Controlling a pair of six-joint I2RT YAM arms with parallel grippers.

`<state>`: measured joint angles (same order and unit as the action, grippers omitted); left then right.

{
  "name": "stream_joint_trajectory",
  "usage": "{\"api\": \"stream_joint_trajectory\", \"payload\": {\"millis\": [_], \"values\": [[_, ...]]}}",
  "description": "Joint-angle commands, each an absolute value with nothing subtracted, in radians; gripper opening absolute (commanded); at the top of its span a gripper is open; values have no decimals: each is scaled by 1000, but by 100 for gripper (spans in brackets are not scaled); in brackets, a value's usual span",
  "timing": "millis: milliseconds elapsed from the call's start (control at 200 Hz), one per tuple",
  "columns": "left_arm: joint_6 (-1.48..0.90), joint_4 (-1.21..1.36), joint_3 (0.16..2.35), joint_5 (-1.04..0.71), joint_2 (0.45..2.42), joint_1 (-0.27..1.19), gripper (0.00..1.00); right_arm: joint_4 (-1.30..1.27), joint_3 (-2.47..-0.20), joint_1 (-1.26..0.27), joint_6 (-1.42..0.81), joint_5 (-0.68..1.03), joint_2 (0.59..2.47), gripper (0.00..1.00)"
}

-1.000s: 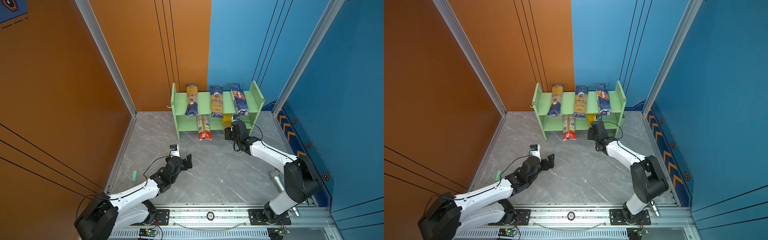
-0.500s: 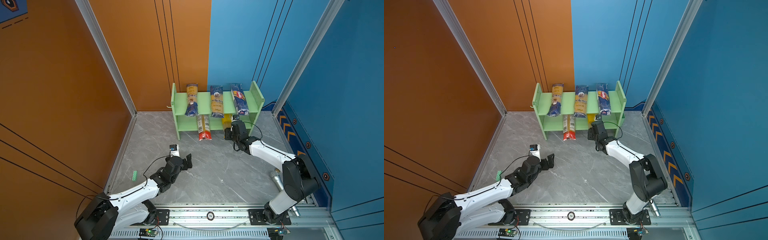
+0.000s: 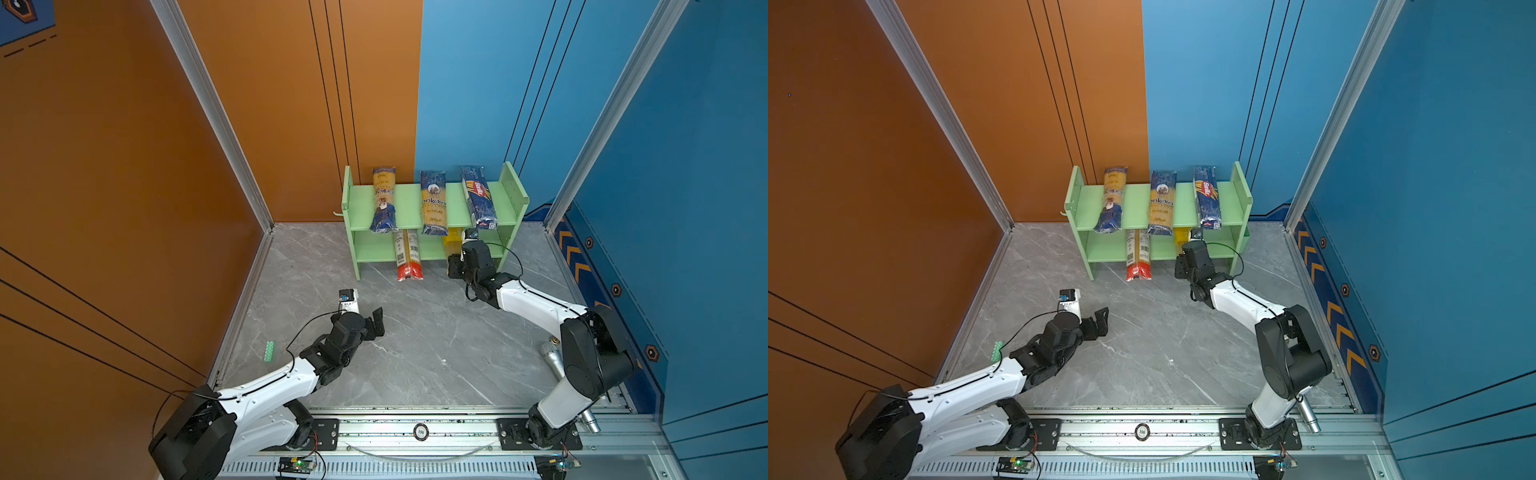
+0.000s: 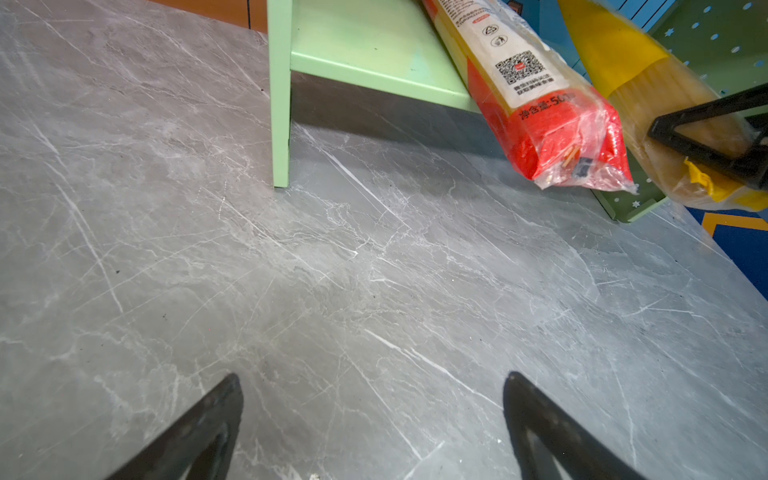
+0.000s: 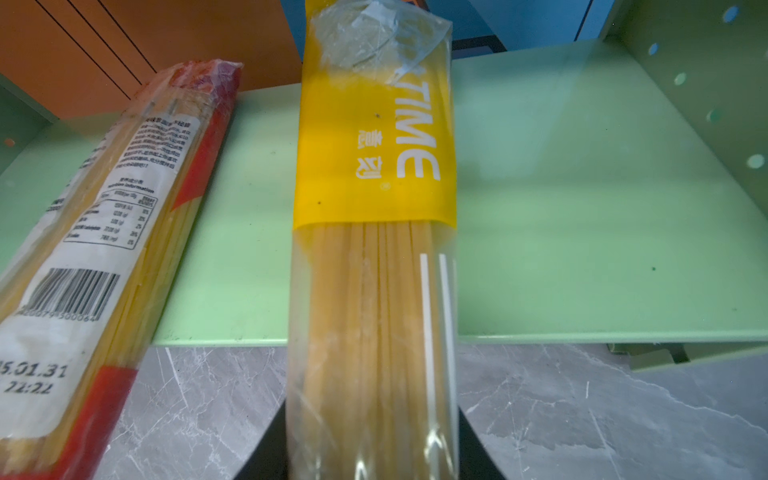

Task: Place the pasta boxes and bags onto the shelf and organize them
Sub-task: 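Lower the Pastatime bag onto the lower shelf and open the right gripper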

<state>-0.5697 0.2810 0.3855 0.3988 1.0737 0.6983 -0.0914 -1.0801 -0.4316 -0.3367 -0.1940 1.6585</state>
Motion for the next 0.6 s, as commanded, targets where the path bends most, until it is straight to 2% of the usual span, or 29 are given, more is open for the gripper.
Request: {"api": "stream_joint_trajectory", "payload": {"millis": [0, 250, 591], "values": [[-568, 294, 372, 389, 1074, 686, 98, -234, -1128, -422, -328, -213, 1653, 33], [-568, 294, 371, 385, 1075, 684, 98, -232, -1125, -420, -331, -217, 1656, 47], [-568, 292, 371, 381, 1069, 684, 98, -225, -1124, -417, -330, -211, 1655, 56]]}}
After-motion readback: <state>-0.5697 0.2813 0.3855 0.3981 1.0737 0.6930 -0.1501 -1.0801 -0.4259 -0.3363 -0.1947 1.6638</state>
